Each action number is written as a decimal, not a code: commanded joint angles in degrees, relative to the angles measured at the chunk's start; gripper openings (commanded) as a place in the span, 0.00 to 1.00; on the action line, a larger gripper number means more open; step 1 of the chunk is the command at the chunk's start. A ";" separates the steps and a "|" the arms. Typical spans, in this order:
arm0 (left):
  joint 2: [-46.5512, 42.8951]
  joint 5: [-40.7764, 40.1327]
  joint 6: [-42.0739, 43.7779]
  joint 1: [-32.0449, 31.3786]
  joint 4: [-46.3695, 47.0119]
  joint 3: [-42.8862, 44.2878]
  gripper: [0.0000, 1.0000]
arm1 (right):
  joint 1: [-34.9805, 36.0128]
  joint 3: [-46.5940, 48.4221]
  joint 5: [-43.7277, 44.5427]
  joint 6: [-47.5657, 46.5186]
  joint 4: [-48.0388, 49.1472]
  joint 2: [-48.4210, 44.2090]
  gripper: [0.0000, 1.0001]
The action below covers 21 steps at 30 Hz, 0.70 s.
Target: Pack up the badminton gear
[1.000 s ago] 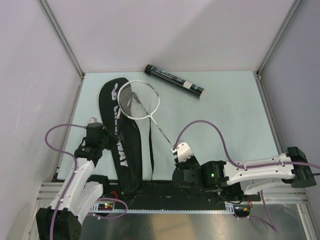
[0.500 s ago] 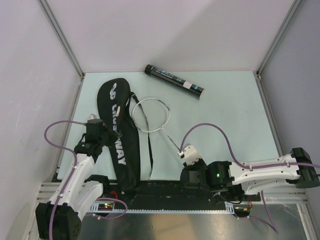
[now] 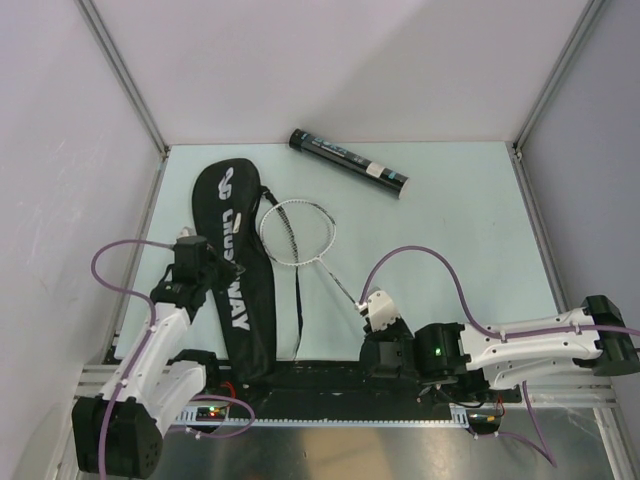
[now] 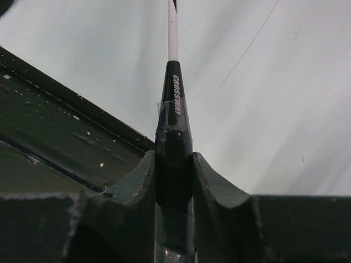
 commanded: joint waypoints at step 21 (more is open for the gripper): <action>8.59 3.20 -2.78 -1.31 7.33 4.11 0.00 | 1.13 -0.14 4.61 -3.58 11.45 -2.22 0.00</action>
